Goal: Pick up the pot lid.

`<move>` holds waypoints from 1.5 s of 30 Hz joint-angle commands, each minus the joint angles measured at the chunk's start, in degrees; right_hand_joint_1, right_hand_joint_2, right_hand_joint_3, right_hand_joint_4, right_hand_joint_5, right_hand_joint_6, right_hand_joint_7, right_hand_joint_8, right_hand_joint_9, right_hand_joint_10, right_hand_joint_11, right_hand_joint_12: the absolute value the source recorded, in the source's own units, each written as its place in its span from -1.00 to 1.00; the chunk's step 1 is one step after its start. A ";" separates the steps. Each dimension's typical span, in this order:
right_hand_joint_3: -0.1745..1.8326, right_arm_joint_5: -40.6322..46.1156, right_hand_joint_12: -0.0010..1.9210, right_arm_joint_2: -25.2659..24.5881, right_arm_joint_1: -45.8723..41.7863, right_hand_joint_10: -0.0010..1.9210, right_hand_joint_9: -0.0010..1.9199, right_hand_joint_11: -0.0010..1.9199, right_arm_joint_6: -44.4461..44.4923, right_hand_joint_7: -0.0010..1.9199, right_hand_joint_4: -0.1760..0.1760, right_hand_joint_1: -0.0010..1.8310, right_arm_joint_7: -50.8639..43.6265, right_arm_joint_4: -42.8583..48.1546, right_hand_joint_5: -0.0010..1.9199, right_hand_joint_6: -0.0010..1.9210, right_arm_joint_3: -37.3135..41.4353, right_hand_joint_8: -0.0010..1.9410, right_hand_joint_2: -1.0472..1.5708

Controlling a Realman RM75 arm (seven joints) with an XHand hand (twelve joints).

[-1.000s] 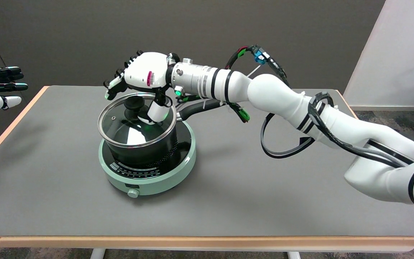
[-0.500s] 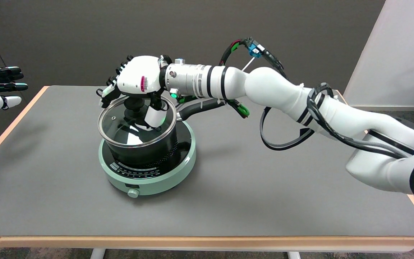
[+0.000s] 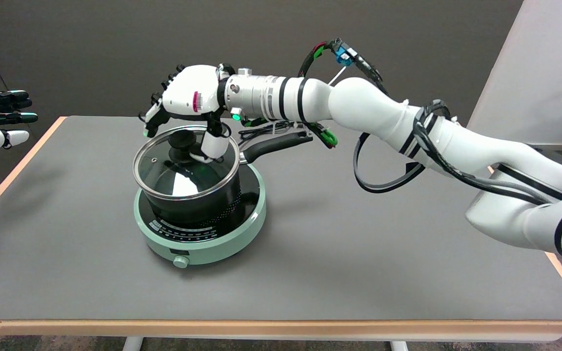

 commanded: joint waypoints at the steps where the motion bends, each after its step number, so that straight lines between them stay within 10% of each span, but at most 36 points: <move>1: 0.16 0.39 -0.01 -1.09 0.98 -0.51 -0.27 -0.50 2.42 -0.28 1.00 0.09 0.19 -5.16 -0.40 -0.71 -0.66 -0.77 0.22; 45: 0.11 0.63 0.03 1.70 -1.19 -0.46 -0.22 -0.48 0.92 -0.20 1.00 0.07 0.27 0.48 -0.32 -0.56 -0.58 -0.72 0.25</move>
